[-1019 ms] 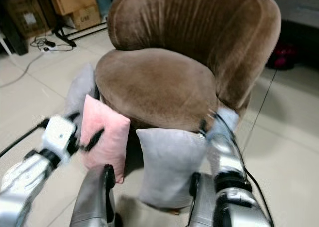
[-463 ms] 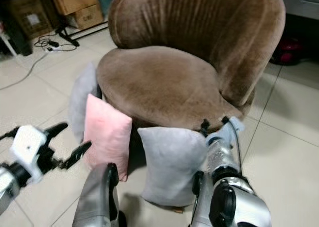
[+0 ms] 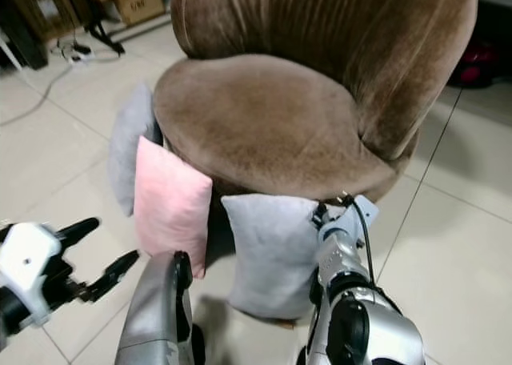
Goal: Move the pillow to the sofa from floor
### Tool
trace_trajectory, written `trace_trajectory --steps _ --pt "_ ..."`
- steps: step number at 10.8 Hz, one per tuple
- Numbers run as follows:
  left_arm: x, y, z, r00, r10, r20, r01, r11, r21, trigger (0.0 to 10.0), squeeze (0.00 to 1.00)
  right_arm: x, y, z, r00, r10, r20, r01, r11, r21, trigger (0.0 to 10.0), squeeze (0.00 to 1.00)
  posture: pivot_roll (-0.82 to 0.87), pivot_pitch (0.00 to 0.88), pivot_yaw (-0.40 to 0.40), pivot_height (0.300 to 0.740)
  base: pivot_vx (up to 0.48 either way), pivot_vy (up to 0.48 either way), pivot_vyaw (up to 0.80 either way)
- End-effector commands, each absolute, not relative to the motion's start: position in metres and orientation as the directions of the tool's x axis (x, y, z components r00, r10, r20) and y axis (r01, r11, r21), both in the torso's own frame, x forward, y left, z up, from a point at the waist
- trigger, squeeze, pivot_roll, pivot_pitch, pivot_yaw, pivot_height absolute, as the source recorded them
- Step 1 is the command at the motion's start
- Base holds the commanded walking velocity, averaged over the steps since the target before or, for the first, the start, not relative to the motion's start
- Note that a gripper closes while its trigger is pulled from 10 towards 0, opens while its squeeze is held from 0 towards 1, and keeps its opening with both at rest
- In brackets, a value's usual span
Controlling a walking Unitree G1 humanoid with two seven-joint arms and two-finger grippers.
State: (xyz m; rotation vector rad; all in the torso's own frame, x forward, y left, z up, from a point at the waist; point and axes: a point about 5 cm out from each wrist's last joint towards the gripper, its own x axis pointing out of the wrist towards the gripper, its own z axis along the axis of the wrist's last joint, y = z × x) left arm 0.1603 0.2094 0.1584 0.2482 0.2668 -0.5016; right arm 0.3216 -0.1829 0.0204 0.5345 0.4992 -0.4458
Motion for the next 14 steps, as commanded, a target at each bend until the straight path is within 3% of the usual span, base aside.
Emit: trace_trajectory --steps 1,2,3,11,14 --pt "0.158 0.212 0.162 0.845 -0.431 -0.317 0.499 0.849 0.176 10.0 0.00 0.322 -0.177 0.020 0.784 -0.257 -0.565 0.528 0.755 0.389 10.0 0.00 0.14 0.129 0.053 0.476 0.000 0.000 0.00" --pt "0.155 0.212 0.163 0.843 -0.430 -0.322 0.499 0.849 0.174 10.0 0.00 0.322 -0.175 0.020 0.786 -0.248 -0.566 0.528 0.747 0.405 10.0 0.00 0.14 0.132 0.052 0.476 0.000 0.000 0.00" --pt "0.150 0.211 0.164 0.837 -0.433 -0.334 0.503 0.849 0.161 10.0 0.00 0.321 -0.171 0.017 0.783 -0.231 -0.577 0.519 0.754 0.403 0.0 0.00 0.15 0.135 0.047 0.476 0.000 0.000 0.00" --pt "0.146 0.207 0.168 0.827 -0.450 -0.338 0.516 0.845 0.138 10.0 0.00 0.319 -0.159 0.014 0.788 -0.198 -0.582 0.485 0.783 0.389 0.0 0.00 0.15 0.124 0.034 0.476 0.000 0.000 0.00" --pt "0.146 0.205 0.166 0.832 -0.442 -0.337 0.508 0.850 0.140 10.0 0.00 0.320 -0.153 0.014 0.791 -0.163 -0.590 0.427 0.838 0.341 0.0 0.00 0.15 0.116 0.028 0.476 0.000 0.000 0.00"
